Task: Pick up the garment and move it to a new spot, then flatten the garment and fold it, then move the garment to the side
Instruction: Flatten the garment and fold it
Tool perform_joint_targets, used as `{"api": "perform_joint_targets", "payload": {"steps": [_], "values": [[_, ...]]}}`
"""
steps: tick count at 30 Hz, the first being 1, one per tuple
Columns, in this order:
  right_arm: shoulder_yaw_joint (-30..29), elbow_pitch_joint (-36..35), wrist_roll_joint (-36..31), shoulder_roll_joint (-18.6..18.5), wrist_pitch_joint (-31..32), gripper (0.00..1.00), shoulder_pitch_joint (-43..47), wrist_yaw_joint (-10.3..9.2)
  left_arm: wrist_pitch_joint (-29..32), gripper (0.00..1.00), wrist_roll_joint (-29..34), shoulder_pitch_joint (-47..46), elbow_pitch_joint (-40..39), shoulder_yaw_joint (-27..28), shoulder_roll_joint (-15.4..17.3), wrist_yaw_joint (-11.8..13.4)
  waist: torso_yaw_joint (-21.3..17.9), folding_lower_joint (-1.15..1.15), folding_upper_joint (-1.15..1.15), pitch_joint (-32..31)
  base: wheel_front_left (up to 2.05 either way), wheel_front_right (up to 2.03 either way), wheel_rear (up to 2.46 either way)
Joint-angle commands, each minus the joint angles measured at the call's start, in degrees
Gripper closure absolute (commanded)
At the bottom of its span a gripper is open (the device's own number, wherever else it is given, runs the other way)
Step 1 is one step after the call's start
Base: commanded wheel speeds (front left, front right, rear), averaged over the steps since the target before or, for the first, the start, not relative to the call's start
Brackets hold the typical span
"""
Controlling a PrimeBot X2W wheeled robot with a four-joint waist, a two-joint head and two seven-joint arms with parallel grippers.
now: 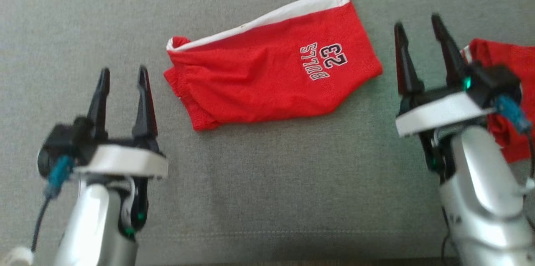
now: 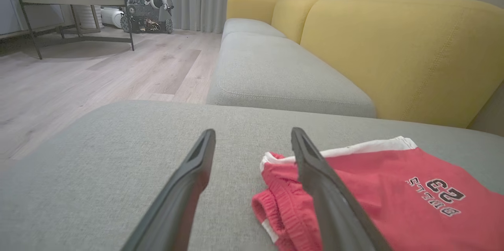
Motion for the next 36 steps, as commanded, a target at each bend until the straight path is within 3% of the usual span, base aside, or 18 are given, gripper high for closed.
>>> {"api": "perform_joint_targets", "payload": {"steps": [1,8,17,29,36], "values": [[-0.23,-5.02,-0.81,1.27,1.51,0.0,3.0,-0.04,-0.29,0.0,1.27,1.44,-3.44,2.12,1.73,0.72,-0.69,0.0,0.0,-1.78,0.0,0.0,0.0],[-2.4,-13.02,-2.37,2.61,5.57,0.0,10.44,-0.04,-0.23,0.0,2.24,6.4,-4.79,0.95,2.14,1.05,-0.89,0.0,0.0,-3.41,0.0,0.0,0.0],[-3.27,-16.85,-3.36,3.25,8.16,0.0,12.87,-0.04,0.06,0.0,2.13,6.31,-4.64,0.62,2.48,1.46,-0.7,0.0,0.0,-3.97,0.0,0.0,0.0],[-3.72,-16.78,-3.61,3.49,9.44,0.0,12.31,-0.04,0.14,0.0,1.96,5.37,-4.81,0.05,2.58,1.87,0.18,0.0,0.0,-3.43,0.0,0.0,0.0],[-3.59,-10.96,-3.41,2.84,11.26,0.0,6.33,-0.04,0.06,0.0,1.75,3.13,-5.11,-0.49,2.22,1.59,1.75,0.0,0.0,-0.55,0.0,0.0,0.0]]}}
